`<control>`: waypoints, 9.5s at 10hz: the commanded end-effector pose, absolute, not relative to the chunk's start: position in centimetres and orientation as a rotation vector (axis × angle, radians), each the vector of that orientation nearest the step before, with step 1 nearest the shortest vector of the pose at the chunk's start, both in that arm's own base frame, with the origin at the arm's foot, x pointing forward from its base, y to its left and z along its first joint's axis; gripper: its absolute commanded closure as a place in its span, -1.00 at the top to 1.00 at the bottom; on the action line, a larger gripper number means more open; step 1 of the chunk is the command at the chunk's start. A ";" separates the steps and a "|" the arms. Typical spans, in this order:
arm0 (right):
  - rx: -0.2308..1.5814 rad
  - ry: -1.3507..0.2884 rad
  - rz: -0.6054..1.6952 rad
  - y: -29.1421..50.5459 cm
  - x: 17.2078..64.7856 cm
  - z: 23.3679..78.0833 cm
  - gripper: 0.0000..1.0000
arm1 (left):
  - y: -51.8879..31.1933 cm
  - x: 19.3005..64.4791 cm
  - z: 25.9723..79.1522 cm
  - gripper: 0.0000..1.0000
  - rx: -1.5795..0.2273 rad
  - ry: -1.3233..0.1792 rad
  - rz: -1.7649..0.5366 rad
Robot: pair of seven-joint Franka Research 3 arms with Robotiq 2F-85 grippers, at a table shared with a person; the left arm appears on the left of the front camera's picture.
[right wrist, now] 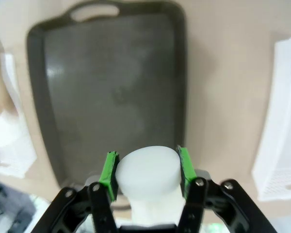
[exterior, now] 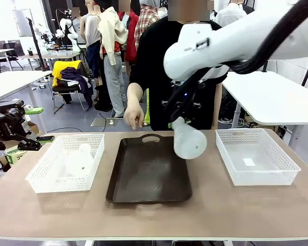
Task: Prepare the laboratory tools.
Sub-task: While moving the picked Big flask to the Handle tray indicated by the person, stop as directed by the person, then place the picked Big flask upright in the Handle tray as instructed by the person.
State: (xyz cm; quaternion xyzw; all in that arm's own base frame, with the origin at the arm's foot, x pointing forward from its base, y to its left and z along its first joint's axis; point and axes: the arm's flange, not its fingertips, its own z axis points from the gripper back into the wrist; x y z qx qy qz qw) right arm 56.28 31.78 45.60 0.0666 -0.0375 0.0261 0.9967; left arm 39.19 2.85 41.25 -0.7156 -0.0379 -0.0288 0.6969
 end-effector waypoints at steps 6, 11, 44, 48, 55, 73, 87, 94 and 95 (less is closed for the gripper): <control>0.162 0.005 0.060 35.7 57.5 42.6 -1.00 | 3.1 39.1 41.5 1.00 -1.606 -0.086 -0.069; 0.150 -0.001 0.082 35.9 57.5 42.2 -1.00 | 3.1 39.1 41.5 1.00 -1.606 -0.086 -0.069; 0.229 -0.006 0.197 36.4 57.0 43.4 -1.00 | 3.1 39.1 41.5 1.00 -1.606 -0.086 -0.069; 0.560 -0.046 0.602 34.6 56.7 45.5 -1.00 | 3.1 39.1 41.5 1.00 -1.606 -0.086 -0.069; 1.056 -0.436 1.218 31.7 58.9 43.6 -1.00 | 3.1 39.1 41.5 1.00 -1.606 -0.086 -0.069; 1.461 -1.129 1.359 30.8 62.4 36.0 -1.00 | 3.1 39.1 41.5 1.00 -1.606 -0.086 -0.069; 1.483 -1.024 1.156 31.0 64.8 30.3 -0.01 | 3.1 39.1 41.5 1.00 -1.606 -0.086 -0.069; 1.460 -0.988 1.168 30.0 64.0 30.7 1.00 | 3.1 39.1 41.5 1.00 -1.606 -0.086 -0.069; 1.461 -0.986 1.169 29.8 63.7 31.1 1.00 | 3.1 39.1 41.5 1.00 -1.606 -0.086 -0.069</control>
